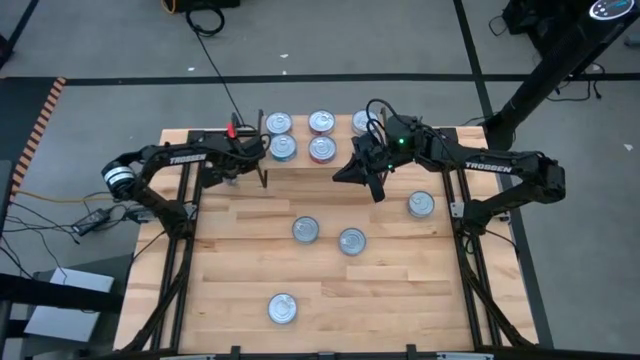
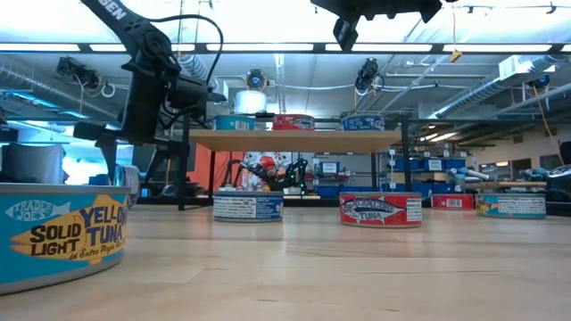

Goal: Stack canned seafood by type on shelf
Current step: Stack the top blue tuna can on top of the other blue tuna can on the shelf

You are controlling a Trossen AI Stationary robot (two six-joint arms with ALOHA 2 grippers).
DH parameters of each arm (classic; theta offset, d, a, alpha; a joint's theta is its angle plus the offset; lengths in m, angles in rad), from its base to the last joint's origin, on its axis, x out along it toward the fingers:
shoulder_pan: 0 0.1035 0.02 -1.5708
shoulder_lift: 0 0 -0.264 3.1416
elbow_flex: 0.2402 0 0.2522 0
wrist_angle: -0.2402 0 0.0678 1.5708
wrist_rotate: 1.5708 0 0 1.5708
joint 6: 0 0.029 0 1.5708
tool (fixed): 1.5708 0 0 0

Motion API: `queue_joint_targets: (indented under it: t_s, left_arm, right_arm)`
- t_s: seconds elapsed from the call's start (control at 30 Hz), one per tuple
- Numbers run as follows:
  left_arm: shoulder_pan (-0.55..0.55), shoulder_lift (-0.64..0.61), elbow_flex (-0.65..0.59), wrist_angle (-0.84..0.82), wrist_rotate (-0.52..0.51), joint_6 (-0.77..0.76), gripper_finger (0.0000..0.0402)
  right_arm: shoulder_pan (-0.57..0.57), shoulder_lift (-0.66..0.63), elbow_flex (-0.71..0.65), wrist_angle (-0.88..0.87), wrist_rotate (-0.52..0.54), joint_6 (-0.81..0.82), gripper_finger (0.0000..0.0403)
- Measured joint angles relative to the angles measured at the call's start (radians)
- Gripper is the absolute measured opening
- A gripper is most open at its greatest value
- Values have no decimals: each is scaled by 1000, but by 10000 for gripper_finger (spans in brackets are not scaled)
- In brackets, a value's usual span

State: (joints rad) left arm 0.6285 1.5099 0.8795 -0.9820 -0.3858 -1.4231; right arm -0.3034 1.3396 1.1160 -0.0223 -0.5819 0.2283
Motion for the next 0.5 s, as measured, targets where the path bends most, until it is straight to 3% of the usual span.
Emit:
queue_joint_targets:
  t_s: [0.5]
  left_arm:
    - [0,2,-1,-7,-61,8,190]
  right_arm:
    - [-10,0,0,0,-1,-1,23]
